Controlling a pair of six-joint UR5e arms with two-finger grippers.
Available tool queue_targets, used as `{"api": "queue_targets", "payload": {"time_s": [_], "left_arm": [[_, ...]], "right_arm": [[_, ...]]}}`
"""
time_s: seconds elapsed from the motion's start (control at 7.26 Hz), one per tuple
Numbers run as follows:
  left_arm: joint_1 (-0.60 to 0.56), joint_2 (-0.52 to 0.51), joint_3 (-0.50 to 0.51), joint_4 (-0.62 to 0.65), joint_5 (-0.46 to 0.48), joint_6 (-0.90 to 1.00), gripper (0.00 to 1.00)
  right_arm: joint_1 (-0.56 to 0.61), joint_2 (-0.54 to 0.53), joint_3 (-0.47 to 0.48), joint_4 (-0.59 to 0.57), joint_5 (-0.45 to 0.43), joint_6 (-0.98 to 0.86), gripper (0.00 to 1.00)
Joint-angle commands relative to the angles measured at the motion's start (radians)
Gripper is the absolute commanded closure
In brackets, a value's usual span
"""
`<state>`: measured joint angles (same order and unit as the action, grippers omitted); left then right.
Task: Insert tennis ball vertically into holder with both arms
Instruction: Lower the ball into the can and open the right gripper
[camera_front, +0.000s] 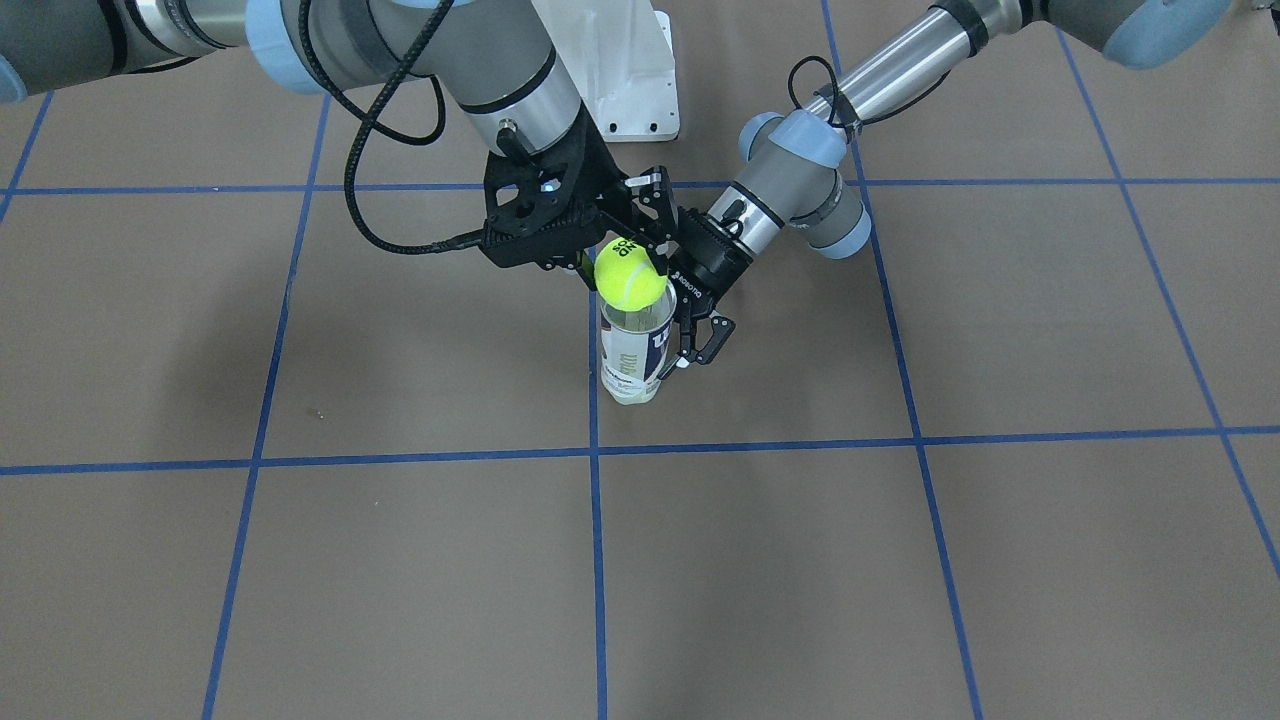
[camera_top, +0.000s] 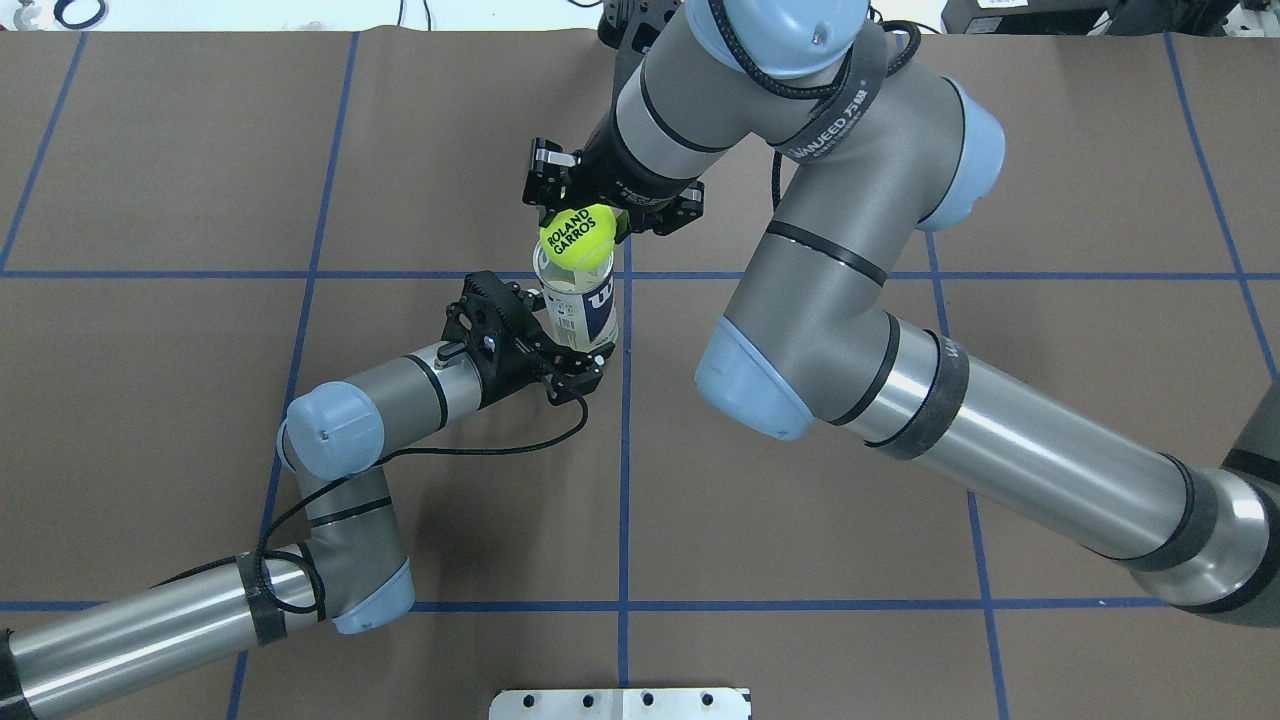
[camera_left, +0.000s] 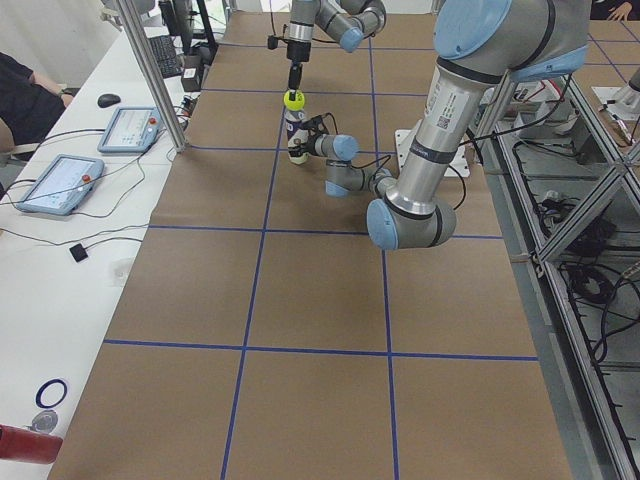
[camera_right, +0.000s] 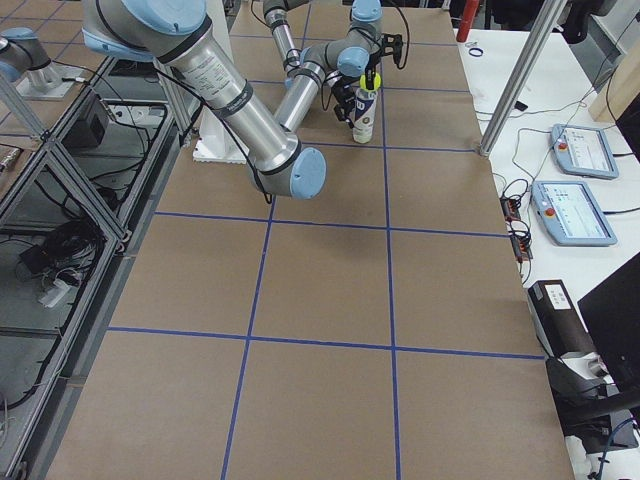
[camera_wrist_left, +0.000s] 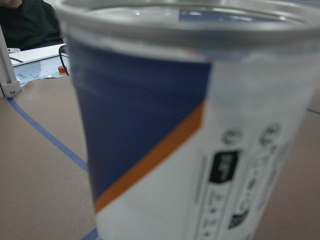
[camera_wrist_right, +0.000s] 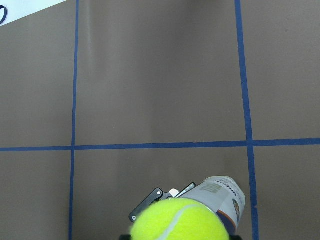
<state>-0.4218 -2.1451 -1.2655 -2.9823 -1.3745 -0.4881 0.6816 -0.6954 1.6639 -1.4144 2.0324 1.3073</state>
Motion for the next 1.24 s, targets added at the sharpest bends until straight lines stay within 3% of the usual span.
{"api": "queue_targets", "payload": {"time_s": [0.0,0.14,0.28,0.41,0.55,0.69,1.1], "left_arm": [[-0.002,0.002,0.002,0.000,0.000,0.000,0.01],[-0.003,0.004,0.002,0.000,0.000,0.000,0.01],[-0.003,0.005,0.002,0.000,0.000,0.000,0.01],[-0.003,0.005,0.002,0.000,0.000,0.002,0.01],[-0.003,0.005,0.002,0.000,0.000,0.002,0.01],[-0.003,0.005,0.002,0.000,0.000,0.002,0.01],[-0.003,0.005,0.002,0.000,0.000,0.003,0.01]], "right_arm": [[-0.016,0.001,-0.001,-0.006,-0.020,0.000,1.00],[-0.016,0.002,-0.003,-0.006,-0.020,0.000,1.00],[-0.016,0.002,-0.001,-0.006,-0.018,0.000,0.71],[-0.016,0.004,-0.001,-0.005,-0.020,0.000,0.26],[-0.016,0.004,0.000,-0.005,-0.020,0.000,0.09],[-0.016,0.004,0.001,-0.005,-0.020,0.000,0.04],[-0.014,0.002,0.004,-0.006,-0.020,0.000,0.02]]}}
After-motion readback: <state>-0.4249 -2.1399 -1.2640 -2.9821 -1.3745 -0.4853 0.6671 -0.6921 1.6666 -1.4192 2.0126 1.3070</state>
